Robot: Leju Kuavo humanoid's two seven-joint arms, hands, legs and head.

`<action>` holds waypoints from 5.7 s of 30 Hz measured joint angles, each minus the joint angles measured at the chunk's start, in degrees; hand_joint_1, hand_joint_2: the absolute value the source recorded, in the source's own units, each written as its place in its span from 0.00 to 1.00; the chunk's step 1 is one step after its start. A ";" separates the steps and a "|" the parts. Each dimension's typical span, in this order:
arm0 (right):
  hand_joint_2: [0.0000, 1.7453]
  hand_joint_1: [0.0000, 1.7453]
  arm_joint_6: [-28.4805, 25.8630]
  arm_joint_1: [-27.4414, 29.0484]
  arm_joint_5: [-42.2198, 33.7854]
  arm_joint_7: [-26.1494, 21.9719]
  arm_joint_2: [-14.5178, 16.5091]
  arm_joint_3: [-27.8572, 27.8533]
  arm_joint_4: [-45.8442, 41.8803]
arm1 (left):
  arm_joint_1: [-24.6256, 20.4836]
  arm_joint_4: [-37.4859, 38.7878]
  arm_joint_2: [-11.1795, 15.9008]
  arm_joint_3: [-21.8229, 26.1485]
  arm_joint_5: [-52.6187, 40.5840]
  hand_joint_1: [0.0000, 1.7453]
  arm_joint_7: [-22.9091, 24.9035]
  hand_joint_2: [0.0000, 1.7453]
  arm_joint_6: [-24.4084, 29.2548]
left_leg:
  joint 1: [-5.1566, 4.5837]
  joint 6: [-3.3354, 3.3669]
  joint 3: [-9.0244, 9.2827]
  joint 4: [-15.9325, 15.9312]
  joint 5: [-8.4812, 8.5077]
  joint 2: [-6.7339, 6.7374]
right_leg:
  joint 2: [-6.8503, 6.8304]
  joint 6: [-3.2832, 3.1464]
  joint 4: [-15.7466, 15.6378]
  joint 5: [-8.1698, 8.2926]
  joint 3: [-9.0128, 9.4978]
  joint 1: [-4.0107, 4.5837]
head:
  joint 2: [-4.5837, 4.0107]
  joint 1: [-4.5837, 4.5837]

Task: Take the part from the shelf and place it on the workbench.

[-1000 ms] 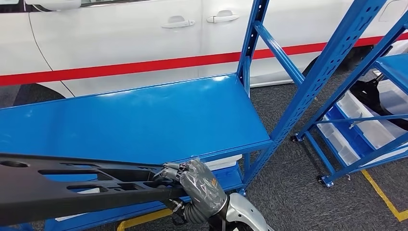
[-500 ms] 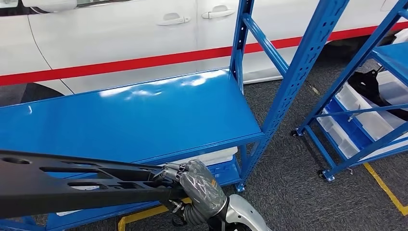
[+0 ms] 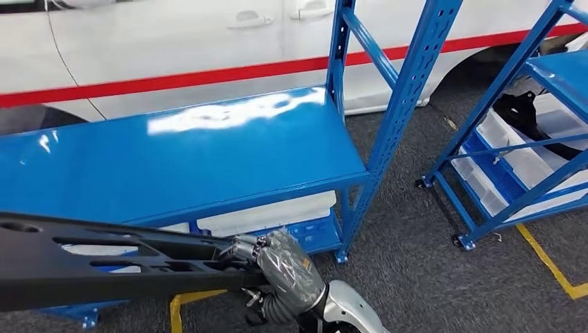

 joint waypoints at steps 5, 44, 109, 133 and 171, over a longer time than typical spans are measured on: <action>1.00 1.00 0.00 0.12 0.12 0.14 0.09 0.00 0.01 | 0.01 0.01 -0.04 -0.05 -0.01 0.00 0.13 1.00 0.17 | 0.34 1.76 -3.16 -0.95 3.90 0.53 | 0.53 1.20 6.20 -7.79 -2.19 -0.17 | -0.02 -0.04; 1.00 1.00 0.98 -0.32 0.09 1.60 1.08 0.04 0.01 | -0.44 0.01 0.12 -0.13 0.02 0.00 1.19 1.00 0.42 | -0.61 1.16 -10.38 1.12 8.91 0.55 | 0.37 -0.34 0.67 -10.36 11.24 0.85 | -0.01 -0.06; 1.00 1.00 0.58 -2.39 1.40 3.69 4.03 0.74 3.50 | -1.05 0.01 0.74 -0.19 -0.01 0.00 2.59 1.00 0.39 | 0.34 -1.22 -10.54 1.22 8.70 0.72 | 0.36 -1.73 -2.14 -9.43 10.94 0.90 | -0.01 0.03; 1.00 1.00 0.57 -2.17 1.40 3.73 4.25 0.98 3.68 | -0.90 0.01 1.06 -0.16 1.07 0.00 2.37 1.00 0.39 | 1.00 0.30 -7.10 1.09 5.68 0.56 | 0.33 0.71 8.73 -11.14 4.16 0.11 | -0.02 0.05; 1.00 1.00 0.13 -1.96 2.48 3.79 4.52 1.00 3.56 | -1.01 0.01 1.14 -0.18 1.42 0.00 2.41 1.00 0.72 | 1.04 0.36 -6.79 -2.20 8.63 0.27 | 0.32 0.45 -0.67 -8.42 8.16 0.60 | -0.01 0.05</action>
